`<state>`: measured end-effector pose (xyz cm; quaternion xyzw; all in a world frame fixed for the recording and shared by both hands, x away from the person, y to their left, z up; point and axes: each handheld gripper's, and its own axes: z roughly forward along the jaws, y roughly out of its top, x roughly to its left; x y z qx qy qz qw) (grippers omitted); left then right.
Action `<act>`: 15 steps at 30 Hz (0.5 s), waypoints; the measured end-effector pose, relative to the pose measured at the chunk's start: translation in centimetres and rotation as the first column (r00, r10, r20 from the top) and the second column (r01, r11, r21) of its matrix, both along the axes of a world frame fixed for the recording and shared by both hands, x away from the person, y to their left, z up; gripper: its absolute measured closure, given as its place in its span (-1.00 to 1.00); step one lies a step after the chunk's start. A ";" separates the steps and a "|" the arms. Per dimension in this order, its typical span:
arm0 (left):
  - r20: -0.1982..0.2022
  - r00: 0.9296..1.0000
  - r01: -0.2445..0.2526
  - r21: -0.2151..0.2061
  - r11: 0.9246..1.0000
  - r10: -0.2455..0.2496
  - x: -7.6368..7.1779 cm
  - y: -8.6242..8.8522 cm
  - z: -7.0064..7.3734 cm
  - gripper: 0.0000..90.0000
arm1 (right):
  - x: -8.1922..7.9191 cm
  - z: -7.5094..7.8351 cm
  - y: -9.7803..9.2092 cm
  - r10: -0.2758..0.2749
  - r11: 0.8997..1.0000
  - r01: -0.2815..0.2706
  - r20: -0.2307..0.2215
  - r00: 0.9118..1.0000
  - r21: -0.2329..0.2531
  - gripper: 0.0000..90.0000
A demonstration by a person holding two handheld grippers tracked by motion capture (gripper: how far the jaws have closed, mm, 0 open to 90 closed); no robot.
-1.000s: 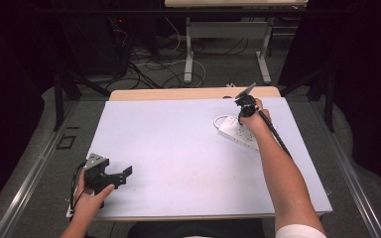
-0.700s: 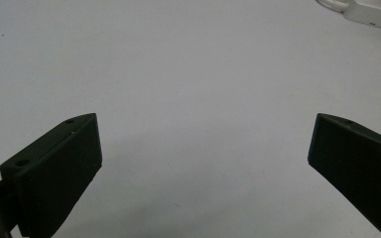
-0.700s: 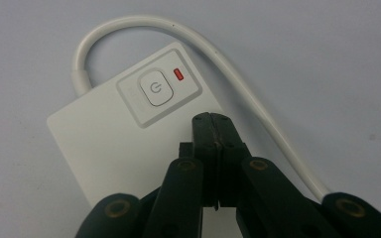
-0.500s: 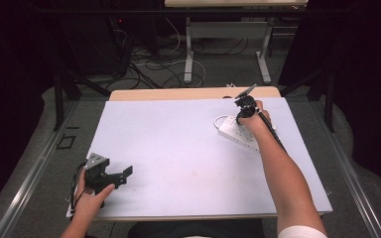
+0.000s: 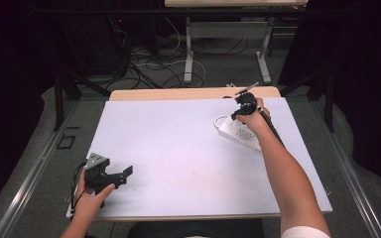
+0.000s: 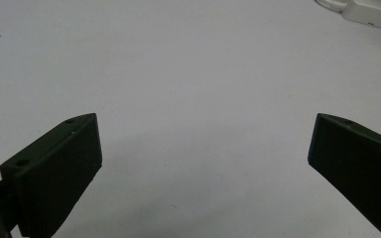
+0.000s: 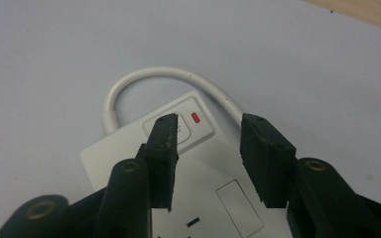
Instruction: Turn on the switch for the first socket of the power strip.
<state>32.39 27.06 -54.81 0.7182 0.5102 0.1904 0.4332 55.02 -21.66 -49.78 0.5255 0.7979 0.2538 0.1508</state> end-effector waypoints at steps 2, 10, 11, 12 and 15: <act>0.001 1.000 0.000 -0.001 1.000 0.000 0.0 0.0 0.0 -1.00 | -0.1 0.3 0.1 -0.001 1.000 0.000 0.018 1.000 0.005 0.17; 0.000 1.000 0.000 -0.001 1.000 0.000 0.1 0.0 0.0 -1.00 | -0.4 1.7 0.5 0.027 0.999 -0.023 0.112 0.993 -0.040 -0.09; 0.005 1.000 0.000 -0.003 1.000 0.000 0.1 0.0 0.0 -1.00 | -0.5 1.9 0.5 0.033 0.998 -0.026 0.119 0.992 -0.062 -0.13; 0.005 1.000 -0.002 -0.004 1.000 0.002 0.1 0.0 0.0 -1.00 | -0.6 2.0 0.6 0.030 0.996 -0.019 0.128 0.991 -0.084 -0.18; 0.005 1.000 -0.001 -0.003 1.000 0.001 0.0 0.0 0.0 -1.00 | -0.8 2.5 0.7 0.030 0.995 -0.015 0.148 0.988 -0.100 -0.21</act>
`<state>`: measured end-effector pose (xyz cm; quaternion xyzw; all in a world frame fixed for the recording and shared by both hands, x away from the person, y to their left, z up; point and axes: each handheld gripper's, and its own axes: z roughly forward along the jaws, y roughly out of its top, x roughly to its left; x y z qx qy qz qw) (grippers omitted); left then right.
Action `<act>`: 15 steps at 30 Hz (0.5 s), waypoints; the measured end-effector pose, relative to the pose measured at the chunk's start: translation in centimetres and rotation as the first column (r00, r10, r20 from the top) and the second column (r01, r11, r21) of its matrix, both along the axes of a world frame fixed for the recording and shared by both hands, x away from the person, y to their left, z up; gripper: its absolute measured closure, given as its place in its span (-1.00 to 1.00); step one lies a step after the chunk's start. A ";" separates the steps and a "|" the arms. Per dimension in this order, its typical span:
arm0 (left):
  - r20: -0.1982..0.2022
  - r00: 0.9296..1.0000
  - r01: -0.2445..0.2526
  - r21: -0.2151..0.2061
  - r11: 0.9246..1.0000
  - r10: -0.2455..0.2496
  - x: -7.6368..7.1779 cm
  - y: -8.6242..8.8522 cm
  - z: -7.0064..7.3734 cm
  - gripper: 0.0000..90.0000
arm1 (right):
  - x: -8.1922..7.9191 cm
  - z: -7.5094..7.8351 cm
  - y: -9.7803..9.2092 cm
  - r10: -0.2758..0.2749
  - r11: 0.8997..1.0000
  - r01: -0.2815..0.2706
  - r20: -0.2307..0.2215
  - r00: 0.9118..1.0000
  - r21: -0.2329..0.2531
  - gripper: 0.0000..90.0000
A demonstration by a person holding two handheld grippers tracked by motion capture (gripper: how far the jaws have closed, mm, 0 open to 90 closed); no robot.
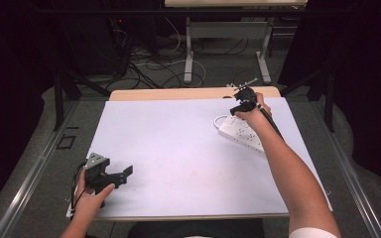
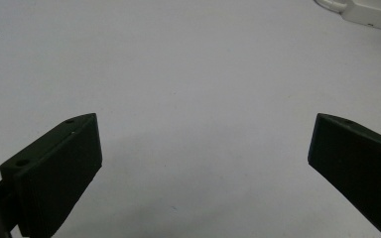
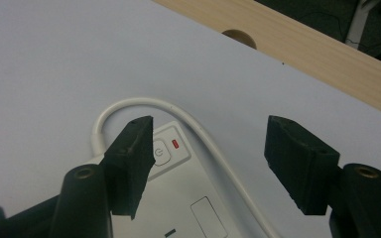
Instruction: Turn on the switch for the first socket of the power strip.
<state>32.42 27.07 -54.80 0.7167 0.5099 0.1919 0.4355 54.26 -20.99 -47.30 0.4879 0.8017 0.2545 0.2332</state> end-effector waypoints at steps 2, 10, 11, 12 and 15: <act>-0.002 1.000 0.001 0.001 1.000 -0.001 0.0 0.0 0.0 -1.00 | -0.1 0.4 0.0 -0.006 1.000 0.007 0.015 1.000 -0.011 -0.26; 0.000 1.000 0.002 0.005 1.000 -0.002 0.0 0.1 0.0 -1.00 | -0.9 1.8 0.1 -0.007 0.999 0.007 -0.008 1.000 0.047 -0.37; 0.000 1.000 0.003 0.006 1.000 -0.003 0.0 0.1 0.0 -1.00 | -1.0 2.0 0.1 -0.001 0.998 0.002 -0.013 1.000 0.059 -0.43; 0.000 1.000 0.003 0.006 1.000 -0.003 0.0 0.1 0.0 -1.00 | -1.2 2.1 0.1 0.008 0.998 -0.008 -0.011 1.000 0.061 -0.52; 0.001 1.000 0.003 0.006 1.000 -0.003 0.0 0.1 0.1 -1.00 | -1.7 2.6 0.3 0.013 0.997 -0.013 -0.004 1.000 0.072 -0.66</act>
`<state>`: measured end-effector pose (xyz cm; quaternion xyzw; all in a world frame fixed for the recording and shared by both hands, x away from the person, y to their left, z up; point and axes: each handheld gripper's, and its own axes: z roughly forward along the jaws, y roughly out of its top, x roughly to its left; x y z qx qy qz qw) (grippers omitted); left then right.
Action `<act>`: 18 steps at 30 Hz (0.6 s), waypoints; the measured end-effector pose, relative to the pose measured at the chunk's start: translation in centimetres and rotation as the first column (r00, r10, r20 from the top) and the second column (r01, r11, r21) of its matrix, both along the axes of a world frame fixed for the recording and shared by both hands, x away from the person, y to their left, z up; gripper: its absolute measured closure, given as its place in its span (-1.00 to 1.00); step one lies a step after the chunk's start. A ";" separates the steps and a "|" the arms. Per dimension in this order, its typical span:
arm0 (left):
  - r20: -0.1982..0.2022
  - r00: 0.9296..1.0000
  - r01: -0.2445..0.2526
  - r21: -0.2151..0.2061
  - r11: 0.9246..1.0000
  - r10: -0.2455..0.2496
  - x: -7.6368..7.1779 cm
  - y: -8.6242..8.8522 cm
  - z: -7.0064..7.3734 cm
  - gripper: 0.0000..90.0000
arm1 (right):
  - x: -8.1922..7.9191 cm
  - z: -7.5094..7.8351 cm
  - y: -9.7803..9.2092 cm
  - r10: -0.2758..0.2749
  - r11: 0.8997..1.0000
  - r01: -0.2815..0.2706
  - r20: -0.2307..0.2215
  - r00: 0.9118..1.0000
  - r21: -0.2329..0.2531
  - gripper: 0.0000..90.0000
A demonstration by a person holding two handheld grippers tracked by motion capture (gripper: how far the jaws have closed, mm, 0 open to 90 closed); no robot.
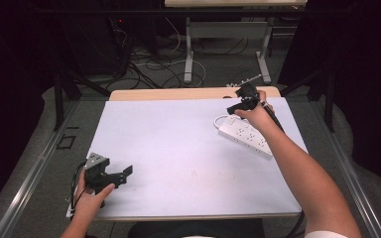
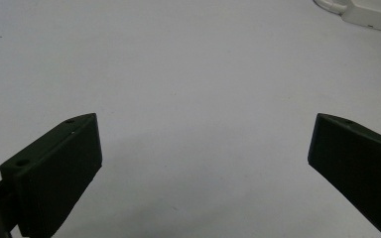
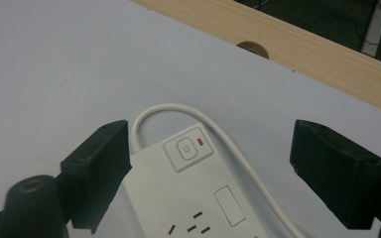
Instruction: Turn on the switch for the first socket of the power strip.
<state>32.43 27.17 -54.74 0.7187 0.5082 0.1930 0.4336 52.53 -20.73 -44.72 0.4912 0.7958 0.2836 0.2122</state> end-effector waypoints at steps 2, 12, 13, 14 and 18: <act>0.000 1.000 0.000 0.000 1.000 0.000 0.0 0.0 0.0 -1.00 | -0.4 0.3 0.0 0.011 1.000 -0.011 0.017 1.000 -0.009 -0.72; -0.001 1.000 -0.004 0.001 1.000 0.004 -0.1 0.0 0.1 -1.00 | -2.7 1.7 -0.2 0.049 0.999 -0.048 0.031 0.998 -0.006 -1.00; -0.001 1.000 -0.004 0.001 1.000 0.004 -0.1 0.0 0.1 -1.00 | -3.0 1.9 -0.2 0.041 0.999 -0.041 0.032 0.999 0.000 -1.00; 0.000 1.000 -0.005 0.001 1.000 0.005 -0.1 0.0 0.1 -1.00 | -3.2 2.0 -0.3 0.037 0.999 -0.037 0.038 0.999 0.003 -1.00; 0.002 1.000 -0.006 0.002 1.000 0.006 -0.1 0.0 0.1 -1.00 | -4.3 2.4 -0.7 0.024 1.000 -0.024 0.049 0.999 -0.001 -1.00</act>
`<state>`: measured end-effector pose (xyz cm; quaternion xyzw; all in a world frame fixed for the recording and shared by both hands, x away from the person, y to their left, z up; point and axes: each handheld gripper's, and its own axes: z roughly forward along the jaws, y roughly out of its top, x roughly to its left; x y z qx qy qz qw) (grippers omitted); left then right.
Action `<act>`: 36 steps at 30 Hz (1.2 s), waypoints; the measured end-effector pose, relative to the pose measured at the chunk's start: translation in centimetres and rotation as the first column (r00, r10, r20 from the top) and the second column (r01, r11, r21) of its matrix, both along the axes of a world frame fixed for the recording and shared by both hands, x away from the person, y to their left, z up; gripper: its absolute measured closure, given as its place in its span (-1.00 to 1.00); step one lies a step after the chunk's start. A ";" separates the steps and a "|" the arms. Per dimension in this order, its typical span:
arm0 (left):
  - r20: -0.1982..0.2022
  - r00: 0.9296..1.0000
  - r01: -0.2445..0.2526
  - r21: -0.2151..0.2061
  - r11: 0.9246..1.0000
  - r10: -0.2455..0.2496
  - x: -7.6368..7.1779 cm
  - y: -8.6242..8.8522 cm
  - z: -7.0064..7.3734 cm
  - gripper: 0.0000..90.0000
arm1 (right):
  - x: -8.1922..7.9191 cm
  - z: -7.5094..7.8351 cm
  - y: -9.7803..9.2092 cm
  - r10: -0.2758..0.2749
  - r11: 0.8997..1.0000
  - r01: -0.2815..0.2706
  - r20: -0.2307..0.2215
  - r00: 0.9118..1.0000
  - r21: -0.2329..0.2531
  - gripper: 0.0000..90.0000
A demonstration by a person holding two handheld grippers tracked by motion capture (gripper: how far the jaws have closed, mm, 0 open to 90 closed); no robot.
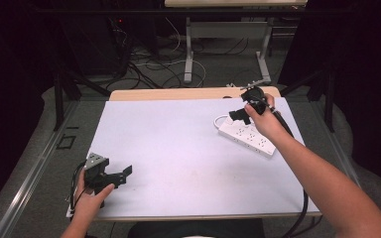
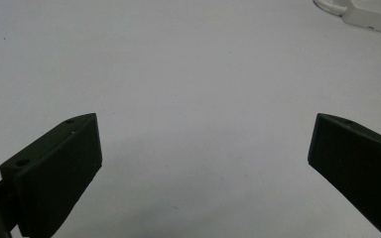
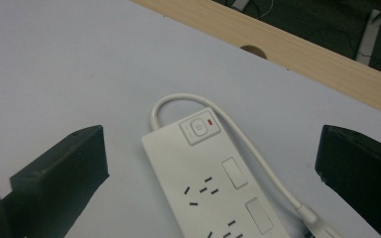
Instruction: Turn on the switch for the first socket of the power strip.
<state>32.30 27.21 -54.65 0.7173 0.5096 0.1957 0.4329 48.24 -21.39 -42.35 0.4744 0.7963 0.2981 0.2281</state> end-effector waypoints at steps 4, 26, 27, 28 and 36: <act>0.001 1.000 0.000 0.000 1.000 0.000 0.0 0.0 0.0 -1.00 | -1.1 0.3 -0.7 -0.009 1.000 0.009 -0.003 1.000 0.002 -1.00; 0.000 1.000 -0.003 0.003 1.000 0.003 0.0 -0.1 0.0 -1.00 | -6.0 -1.6 -4.0 0.007 0.998 -0.008 0.017 1.000 0.062 -1.00; 0.000 1.000 -0.004 0.003 1.000 0.004 0.0 -0.1 0.0 -1.00 | -6.1 -1.8 -4.1 0.008 0.998 -0.010 0.020 1.000 0.068 -1.00; -0.001 1.000 -0.004 0.004 1.000 0.004 0.0 -0.1 0.0 -1.00 | -6.3 -1.9 -4.1 0.009 0.997 -0.011 0.020 1.000 0.082 -1.00; -0.001 1.000 -0.004 0.003 1.000 0.004 0.0 -0.1 0.0 -1.00 | -6.7 -4.4 -4.6 0.038 0.995 -0.039 0.018 0.999 0.096 -1.00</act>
